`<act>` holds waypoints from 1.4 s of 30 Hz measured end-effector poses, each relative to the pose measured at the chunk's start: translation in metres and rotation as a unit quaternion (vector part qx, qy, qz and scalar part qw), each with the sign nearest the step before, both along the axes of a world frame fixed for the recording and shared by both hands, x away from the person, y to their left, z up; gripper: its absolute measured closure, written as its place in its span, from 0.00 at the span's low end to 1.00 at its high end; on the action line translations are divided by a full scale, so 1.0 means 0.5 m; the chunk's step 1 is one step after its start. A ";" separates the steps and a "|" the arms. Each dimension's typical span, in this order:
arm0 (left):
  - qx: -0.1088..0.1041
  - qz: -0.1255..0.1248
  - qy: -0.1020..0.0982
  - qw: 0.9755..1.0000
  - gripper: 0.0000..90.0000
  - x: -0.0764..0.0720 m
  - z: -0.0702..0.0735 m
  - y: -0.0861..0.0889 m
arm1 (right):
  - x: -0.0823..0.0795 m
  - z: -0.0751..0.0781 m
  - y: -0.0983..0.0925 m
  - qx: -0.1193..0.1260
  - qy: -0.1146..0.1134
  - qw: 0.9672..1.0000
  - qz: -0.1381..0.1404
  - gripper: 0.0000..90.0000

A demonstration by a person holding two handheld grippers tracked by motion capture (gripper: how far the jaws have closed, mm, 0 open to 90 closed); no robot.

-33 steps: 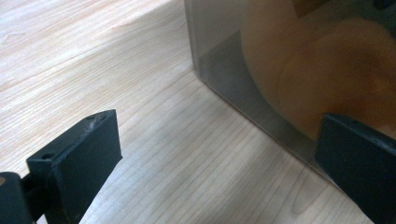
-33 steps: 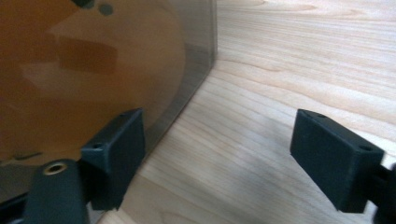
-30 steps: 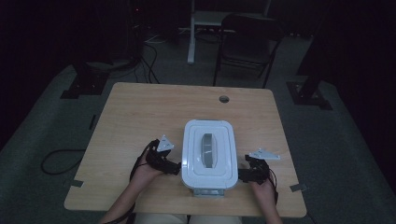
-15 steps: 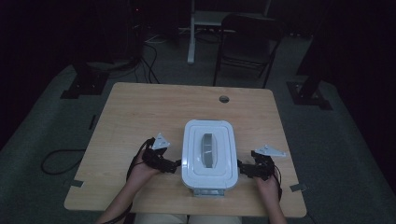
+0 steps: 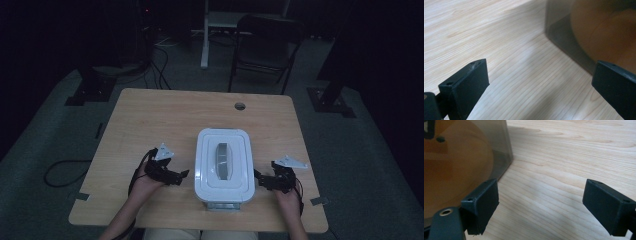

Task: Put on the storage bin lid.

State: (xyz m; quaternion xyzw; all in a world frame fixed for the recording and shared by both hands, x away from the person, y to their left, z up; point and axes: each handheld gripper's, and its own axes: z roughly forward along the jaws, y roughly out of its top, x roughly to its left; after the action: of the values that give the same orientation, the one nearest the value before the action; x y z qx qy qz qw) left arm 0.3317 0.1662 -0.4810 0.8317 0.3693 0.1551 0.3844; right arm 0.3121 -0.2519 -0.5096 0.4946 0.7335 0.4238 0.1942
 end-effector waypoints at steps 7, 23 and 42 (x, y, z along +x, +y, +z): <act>-0.005 0.023 0.002 1.000 0.02 -0.004 -0.002 0.039 | -0.011 0.002 -0.020 -0.019 -0.004 0.999 -0.026 0.15; 0.011 0.047 0.005 0.999 0.02 -0.043 -0.021 0.103 | -0.042 -0.001 -0.050 -0.044 -0.002 0.998 -0.051 0.15; 0.021 0.115 0.014 0.993 0.02 -0.063 -0.045 0.189 | -0.079 -0.025 -0.101 -0.055 0.007 0.991 -0.121 0.14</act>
State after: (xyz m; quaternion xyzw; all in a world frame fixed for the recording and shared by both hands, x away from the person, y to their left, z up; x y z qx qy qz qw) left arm 0.3003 0.2607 -0.5035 0.7940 0.4641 0.1943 0.3412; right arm 0.2727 -0.3024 -0.5223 0.5713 0.6920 0.3526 0.2654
